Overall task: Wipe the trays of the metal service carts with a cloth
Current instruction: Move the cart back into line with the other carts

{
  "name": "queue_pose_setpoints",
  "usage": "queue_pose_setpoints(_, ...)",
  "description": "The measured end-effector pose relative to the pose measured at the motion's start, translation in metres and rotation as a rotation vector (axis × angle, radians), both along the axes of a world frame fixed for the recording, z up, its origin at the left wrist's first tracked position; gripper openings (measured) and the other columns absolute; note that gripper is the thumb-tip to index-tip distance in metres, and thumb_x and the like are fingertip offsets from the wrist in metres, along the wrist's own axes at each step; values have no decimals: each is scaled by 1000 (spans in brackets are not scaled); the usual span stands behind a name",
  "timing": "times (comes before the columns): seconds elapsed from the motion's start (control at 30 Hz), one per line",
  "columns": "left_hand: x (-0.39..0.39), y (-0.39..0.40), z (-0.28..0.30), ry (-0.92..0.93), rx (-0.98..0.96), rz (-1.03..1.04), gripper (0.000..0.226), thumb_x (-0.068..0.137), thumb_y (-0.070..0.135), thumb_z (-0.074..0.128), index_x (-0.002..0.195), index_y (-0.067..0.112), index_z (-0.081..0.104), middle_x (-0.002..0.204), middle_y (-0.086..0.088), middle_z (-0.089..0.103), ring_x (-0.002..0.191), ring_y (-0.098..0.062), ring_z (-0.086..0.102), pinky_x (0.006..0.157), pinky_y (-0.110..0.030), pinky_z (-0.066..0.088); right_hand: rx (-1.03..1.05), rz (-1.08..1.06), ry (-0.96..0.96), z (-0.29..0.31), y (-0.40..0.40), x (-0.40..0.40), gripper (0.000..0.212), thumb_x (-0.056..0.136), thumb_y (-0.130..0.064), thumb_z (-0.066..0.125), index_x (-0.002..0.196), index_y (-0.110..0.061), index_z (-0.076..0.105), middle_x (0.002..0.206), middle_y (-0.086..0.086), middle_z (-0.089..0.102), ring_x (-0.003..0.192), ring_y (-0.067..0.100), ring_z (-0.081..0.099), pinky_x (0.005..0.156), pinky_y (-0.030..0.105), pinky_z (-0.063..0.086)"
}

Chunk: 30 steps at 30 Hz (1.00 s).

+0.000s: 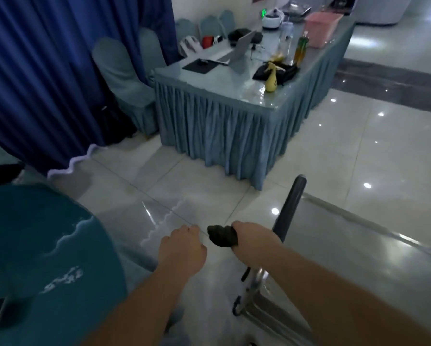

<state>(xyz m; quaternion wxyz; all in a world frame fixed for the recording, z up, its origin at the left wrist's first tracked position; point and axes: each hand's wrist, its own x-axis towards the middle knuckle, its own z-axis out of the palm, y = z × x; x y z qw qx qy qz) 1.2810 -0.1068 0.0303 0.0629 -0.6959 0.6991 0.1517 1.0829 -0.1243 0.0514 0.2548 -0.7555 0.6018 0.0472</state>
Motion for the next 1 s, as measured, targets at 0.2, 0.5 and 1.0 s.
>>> queue_pose_setpoints(0.2,-30,-60,27,55,-23,25,44,101,40,47,143,25,50,138,0,57,121,-22,57,98,-37,45,-6,-14,19,32,-67,-34,19,98,-25,57,115,-21,52,111,3,63,102,24,62,94,41,54)
queue_pose_setpoints(0.5,-88,-191,28,19,-37,-204,43,104,42,47,143,25,49,137,-1,56,123,-24,56,98,-39,45,-22,-207,108,26,-150,-78,12,95,-24,56,105,-28,51,98,-6,59,89,17,63,88,39,56)
queue_pose_setpoints(1.0,-50,-422,-8,91,106,-512,46,101,32,49,146,25,52,142,0,57,130,-24,54,105,-40,45,71,-664,168,4,-308,-27,7,99,-23,52,104,-24,47,96,-3,60,87,20,61,80,37,52)
